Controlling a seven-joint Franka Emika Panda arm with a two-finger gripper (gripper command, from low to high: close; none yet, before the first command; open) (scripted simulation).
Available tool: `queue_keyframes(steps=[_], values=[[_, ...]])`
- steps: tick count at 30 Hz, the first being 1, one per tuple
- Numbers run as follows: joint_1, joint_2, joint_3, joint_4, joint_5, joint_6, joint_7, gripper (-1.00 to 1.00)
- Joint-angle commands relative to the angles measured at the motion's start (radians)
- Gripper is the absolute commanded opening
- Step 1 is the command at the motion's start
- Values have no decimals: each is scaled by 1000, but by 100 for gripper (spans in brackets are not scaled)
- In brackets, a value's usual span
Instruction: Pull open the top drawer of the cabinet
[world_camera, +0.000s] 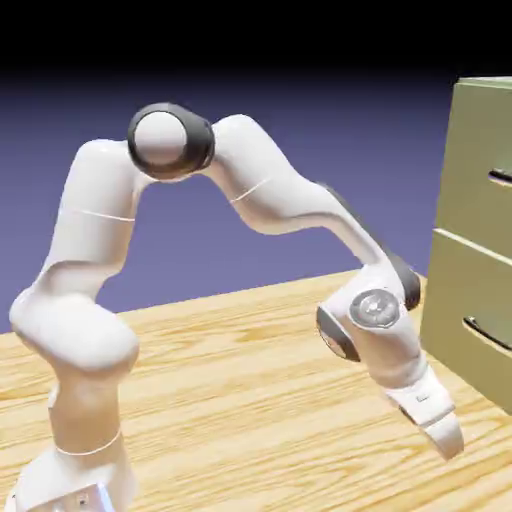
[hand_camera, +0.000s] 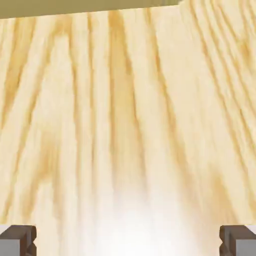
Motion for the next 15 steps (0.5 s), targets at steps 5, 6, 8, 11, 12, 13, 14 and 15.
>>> queue_keyframes(steps=[5, 6, 8, 11, 12, 13, 14, 15], values=[[76, 152, -137, 82, 212, -53, -218, 0], [91, 183, -165, 98, 254, -64, -261, 0], [122, 244, -219, 131, 339, -85, -348, 0], [167, 335, -302, 180, 466, -117, -478, 0], [182, 365, -329, 196, 509, -127, -522, 0], [198, 396, -357, 212, 551, -138, -565, 0], [213, 426, -384, 229, 593, -148, -609, 0], [228, 457, -412, 245, 636, -159, -652, 0]])
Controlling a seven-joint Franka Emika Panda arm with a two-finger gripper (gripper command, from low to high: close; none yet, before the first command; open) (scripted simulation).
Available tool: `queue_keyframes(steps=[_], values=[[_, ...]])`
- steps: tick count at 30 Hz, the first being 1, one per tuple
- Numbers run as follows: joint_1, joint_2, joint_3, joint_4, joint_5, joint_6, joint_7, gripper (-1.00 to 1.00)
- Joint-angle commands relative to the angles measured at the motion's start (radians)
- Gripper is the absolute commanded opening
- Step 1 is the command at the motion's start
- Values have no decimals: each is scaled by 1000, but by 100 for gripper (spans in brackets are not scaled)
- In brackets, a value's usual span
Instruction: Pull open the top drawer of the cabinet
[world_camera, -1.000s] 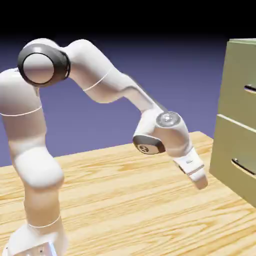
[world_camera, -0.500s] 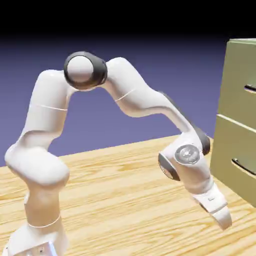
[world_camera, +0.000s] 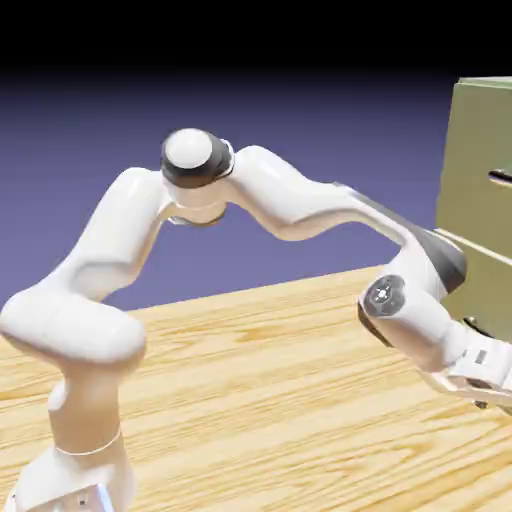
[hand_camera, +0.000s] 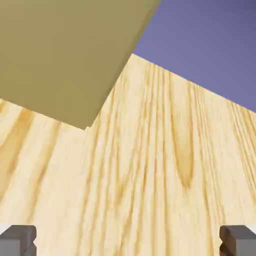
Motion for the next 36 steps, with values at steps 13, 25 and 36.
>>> queue_keyframes(steps=[13, 25, 36], values=[[198, 396, -357, 212, 551, -138, -565, 0], [96, 495, -411, 505, 679, -73, -646, 0], [190, 619, -514, 279, 723, -198, -573, -100]])
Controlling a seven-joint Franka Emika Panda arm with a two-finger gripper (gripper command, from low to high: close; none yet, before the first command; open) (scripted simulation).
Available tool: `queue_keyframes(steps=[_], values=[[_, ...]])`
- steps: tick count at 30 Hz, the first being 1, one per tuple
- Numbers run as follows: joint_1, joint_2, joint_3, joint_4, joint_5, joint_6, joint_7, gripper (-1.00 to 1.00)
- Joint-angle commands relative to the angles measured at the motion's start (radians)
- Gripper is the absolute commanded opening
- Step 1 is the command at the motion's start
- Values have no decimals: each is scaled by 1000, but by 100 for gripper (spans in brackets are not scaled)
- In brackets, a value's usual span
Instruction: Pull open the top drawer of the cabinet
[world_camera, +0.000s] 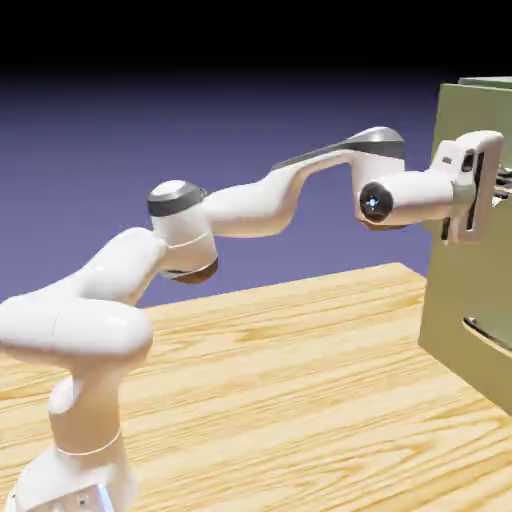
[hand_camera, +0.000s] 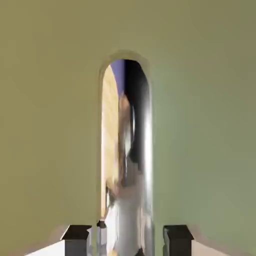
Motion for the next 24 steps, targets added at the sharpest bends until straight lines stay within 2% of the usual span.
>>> queue_keyframes(steps=[1, 4, 24], values=[[-13, 36, -21, -1, 9, -10, 32, -100], [-15, 129, -69, -49, 34, -55, 108, -100], [402, 210, -122, -774, -62, -365, 42, -100]])
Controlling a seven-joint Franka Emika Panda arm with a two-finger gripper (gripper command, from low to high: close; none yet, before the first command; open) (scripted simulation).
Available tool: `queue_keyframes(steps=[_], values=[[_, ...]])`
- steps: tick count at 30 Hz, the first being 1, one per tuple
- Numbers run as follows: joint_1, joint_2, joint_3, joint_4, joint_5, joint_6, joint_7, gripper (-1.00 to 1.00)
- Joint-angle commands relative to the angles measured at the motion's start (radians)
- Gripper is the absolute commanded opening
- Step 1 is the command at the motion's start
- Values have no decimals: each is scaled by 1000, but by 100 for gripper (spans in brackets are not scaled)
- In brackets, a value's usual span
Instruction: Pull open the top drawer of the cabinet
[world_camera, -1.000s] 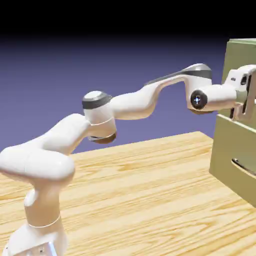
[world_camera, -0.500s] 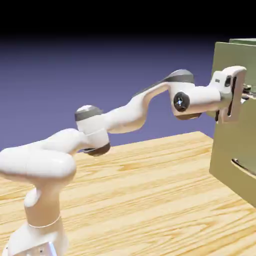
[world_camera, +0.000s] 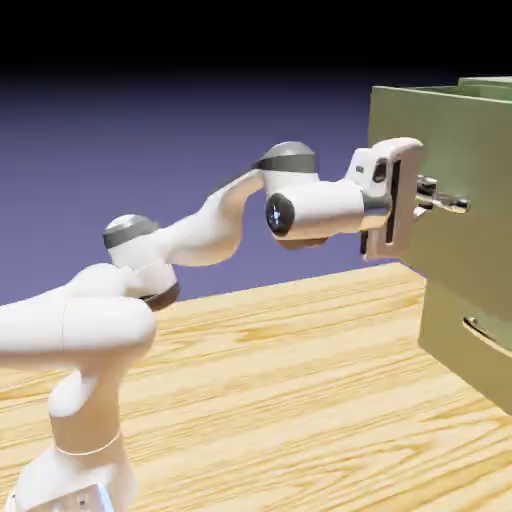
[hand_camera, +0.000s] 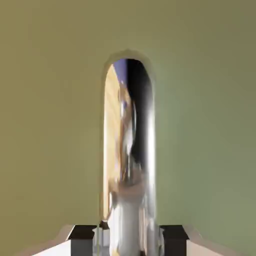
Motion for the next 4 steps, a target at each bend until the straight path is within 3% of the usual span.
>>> queue_keyframes(steps=[1, 2, 4], values=[[3, 1, -1, -3, 2, -1, -1, -100], [3, 1, -1, -3, 2, -1, -1, 100], [27, 2, -10, -39, -13, -13, -8, 100]])
